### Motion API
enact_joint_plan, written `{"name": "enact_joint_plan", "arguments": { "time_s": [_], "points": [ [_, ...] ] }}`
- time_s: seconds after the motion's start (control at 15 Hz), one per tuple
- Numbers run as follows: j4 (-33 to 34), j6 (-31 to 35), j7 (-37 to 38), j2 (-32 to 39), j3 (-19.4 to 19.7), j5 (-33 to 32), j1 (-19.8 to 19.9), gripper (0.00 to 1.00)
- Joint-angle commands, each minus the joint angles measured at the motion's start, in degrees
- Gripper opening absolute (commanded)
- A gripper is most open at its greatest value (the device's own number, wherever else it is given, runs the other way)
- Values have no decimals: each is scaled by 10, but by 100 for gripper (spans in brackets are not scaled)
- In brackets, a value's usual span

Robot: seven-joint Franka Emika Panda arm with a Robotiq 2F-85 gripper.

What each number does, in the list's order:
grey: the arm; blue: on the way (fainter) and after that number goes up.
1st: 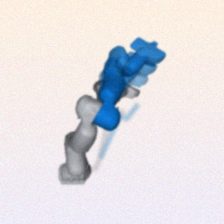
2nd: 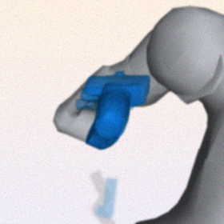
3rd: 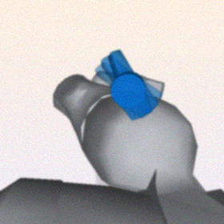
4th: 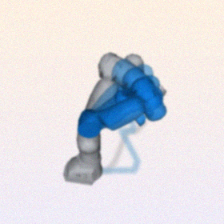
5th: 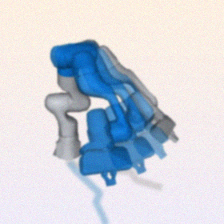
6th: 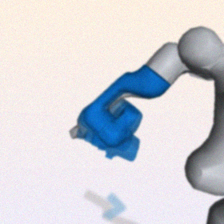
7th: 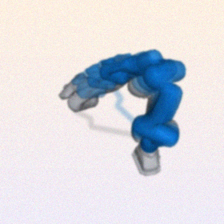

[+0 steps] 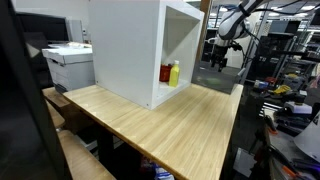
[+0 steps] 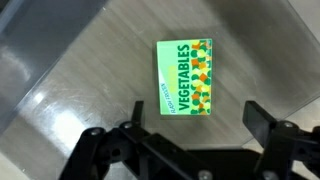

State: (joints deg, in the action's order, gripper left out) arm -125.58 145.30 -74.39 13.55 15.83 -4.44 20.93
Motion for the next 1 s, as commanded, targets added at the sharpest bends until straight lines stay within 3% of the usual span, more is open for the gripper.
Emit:
{"name": "enact_joint_plan", "arguments": {
  "time_s": [0.0, 0.93],
  "points": [
    [-14, 19, -15, 4, -5, -6, 12, 100],
    [-27, 72, -9, 45, -18, -15, 15, 100]
  ]
}}
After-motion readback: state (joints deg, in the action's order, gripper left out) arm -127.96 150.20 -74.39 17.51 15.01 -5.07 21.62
